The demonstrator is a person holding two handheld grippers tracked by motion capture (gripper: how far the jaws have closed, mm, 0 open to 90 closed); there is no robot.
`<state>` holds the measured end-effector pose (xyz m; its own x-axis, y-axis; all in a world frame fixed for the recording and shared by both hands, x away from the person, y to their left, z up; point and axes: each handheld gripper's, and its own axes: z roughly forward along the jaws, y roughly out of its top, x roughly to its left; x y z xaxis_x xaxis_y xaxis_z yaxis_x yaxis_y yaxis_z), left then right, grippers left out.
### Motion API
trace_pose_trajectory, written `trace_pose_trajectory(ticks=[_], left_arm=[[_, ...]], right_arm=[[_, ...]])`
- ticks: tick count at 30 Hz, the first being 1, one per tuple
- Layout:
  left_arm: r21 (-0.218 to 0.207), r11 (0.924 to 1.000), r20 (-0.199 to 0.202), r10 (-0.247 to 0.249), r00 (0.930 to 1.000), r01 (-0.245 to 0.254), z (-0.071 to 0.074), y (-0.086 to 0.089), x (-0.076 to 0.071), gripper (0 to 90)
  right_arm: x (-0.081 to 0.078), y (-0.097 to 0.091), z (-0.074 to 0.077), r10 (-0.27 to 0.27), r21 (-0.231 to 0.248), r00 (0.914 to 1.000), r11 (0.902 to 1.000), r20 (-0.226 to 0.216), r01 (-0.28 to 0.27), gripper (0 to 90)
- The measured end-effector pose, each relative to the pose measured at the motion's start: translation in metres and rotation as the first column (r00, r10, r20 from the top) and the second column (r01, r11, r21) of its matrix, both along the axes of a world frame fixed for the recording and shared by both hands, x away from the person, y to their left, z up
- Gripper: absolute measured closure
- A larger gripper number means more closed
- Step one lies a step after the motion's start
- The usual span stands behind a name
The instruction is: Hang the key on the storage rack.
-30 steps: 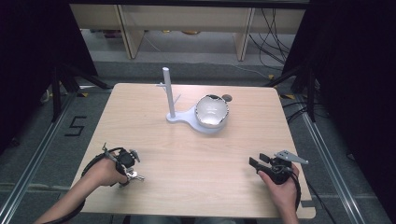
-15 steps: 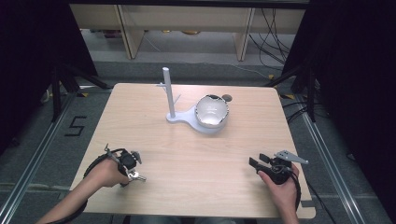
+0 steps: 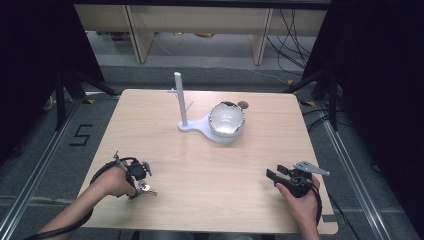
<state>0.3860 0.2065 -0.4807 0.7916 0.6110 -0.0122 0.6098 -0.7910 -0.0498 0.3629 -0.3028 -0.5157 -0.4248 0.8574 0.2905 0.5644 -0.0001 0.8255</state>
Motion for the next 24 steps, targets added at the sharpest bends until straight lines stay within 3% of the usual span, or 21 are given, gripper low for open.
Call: trace_pose_trajectory(ticks=[2,4,7,8,9,10,13,15,20,21,22,24], left_arm=[[0.003,1.0,-0.004,-0.009,0.9999,0.009,0.0,0.0,0.002,73.4],[0.012,0.9997,-0.006,-0.019,0.9998,0.019,0.0,-0.001,0.002,72.1],[0.032,0.9983,-0.013,-0.048,0.9988,0.048,0.0,-0.005,0.003,71.2],[0.034,0.998,-0.014,-0.053,0.9985,0.053,-0.001,-0.006,0.003,72.0],[0.04,0.9972,-0.026,-0.062,0.9977,0.063,0.0,-0.007,0.004,73.3],[0.043,0.9967,-0.039,-0.066,0.997,0.068,0.0,-0.008,0.004,75.7],[0.04,0.9958,-0.031,-0.081,0.9963,0.082,0.0,-0.008,0.003,79.0],[0.027,0.9955,-0.002,-0.091,0.9958,0.091,0.0,-0.005,0.001,79.7],[-0.054,0.9961,0.045,-0.068,0.9967,0.07,0.0,0.007,-0.004,80.7],[-0.056,0.9956,0.046,-0.072,0.9963,0.075,0.001,0.008,-0.005,81.0],[-0.064,0.9952,0.062,-0.069,0.9957,0.073,0.0,0.009,-0.007,81.1],[-0.044,0.9956,0.058,-0.08,0.9951,0.083,0.001,0.007,-0.008,81.1]], right_arm=[[0.002,-0.002,-0.001,0.008,-0.03,0.9997,0.9995,0.023,-0.008,42.5],[0.001,0.0,0.0,0.003,-0.006,1.0,1.0,0.001,-0.003,42.5],[0.002,-0.002,-0.001,0.009,-0.036,0.9995,0.9993,0.03,-0.008,42.6],[0.0,0.001,0.0,-0.004,-0.002,1.0,1.0,-0.003,0.004,42.6],[0.002,-0.002,-0.001,0.008,-0.031,0.9997,0.9995,0.021,-0.008,42.6],[0.002,-0.002,-0.001,0.01,-0.03,0.9998,0.9995,0.02,-0.009,42.6],[0.002,-0.002,-0.001,0.008,-0.028,0.9997,0.9996,0.025,-0.008,42.4],[0.002,-0.002,-0.001,0.012,-0.025,0.9997,0.9996,0.021,-0.011,42.4],[0.002,0.0,-0.001,0.026,-0.004,0.9997,0.9997,0.0,-0.026,42.4],[0.002,-0.001,-0.001,0.027,-0.018,0.9996,0.9995,0.007,-0.026,42.4],[0.0,0.001,-0.001,0.012,-0.001,0.9999,0.9999,-0.009,-0.012,42.4],[0.0,0.002,0.0,0.014,0.008,0.9997,0.9999,-0.018,-0.014,42.4]])
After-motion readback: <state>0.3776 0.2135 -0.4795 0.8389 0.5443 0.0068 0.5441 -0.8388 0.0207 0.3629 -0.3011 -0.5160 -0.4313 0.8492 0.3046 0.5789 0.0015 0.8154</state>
